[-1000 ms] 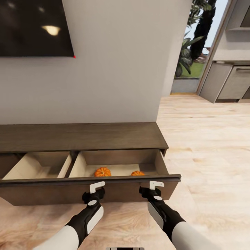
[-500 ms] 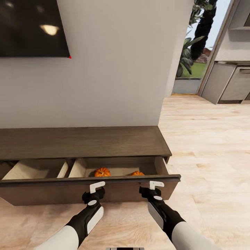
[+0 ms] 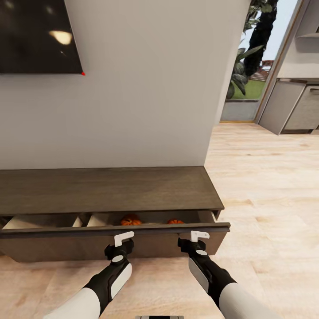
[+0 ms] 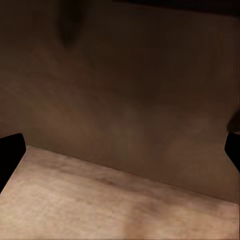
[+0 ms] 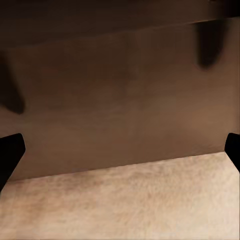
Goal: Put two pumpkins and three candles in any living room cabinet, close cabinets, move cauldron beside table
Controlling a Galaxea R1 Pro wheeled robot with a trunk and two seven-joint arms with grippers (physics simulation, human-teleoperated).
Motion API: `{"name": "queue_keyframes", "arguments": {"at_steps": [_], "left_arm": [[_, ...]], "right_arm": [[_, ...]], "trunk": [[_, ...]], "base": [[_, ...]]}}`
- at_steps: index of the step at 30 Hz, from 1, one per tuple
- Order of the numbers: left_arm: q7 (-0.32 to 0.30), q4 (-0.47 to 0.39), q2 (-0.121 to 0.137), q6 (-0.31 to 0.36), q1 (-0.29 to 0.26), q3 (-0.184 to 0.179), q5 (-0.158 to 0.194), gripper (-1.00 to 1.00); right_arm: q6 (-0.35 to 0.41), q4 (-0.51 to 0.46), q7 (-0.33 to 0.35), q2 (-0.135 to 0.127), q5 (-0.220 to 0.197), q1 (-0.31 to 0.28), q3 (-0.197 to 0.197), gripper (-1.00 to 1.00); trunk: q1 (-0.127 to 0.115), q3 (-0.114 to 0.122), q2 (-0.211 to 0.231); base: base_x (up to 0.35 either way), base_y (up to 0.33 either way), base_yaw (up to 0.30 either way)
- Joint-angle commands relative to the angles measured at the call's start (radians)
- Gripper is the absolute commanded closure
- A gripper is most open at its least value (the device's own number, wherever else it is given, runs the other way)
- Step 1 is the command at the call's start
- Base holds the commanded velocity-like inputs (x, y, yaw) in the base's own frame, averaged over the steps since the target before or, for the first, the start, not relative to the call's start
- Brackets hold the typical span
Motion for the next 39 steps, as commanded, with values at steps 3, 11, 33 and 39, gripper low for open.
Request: {"name": "queue_keyframes", "arguments": {"at_steps": [3,11,33,39], "left_arm": [[-0.002,-0.001,0.0,0.0,0.0,-0.001,-0.004,-1.0],[-0.002,-0.001,0.0,0.0,0.0,-0.001,-0.004,-1.0],[-0.001,-0.001,-0.001,0.001,0.0,-0.001,-0.004,-1.0],[-0.001,-0.001,-0.001,-0.001,0.0,-0.001,-0.004,-1.0]], "right_arm": [[0.0,0.0,0.0,0.0,0.0,0.0,0.0,-1.0],[0.0,0.0,0.0,0.0,0.001,0.0,0.0,-1.0],[0.0,0.0,0.0,0.0,0.001,0.0,0.0,-1.0],[0.0,0.0,0.0,0.0,0.001,0.0,0.0,-1.0]], "trunk": [[0.0,0.0,0.0],[0.0,0.0,0.0],[0.0,0.0,0.0],[0.0,0.0,0.0]], "base": [[0.206,0.0,0.0],[0.206,0.0,0.0],[0.085,0.0,0.0],[-0.101,0.0,0.0]]}}
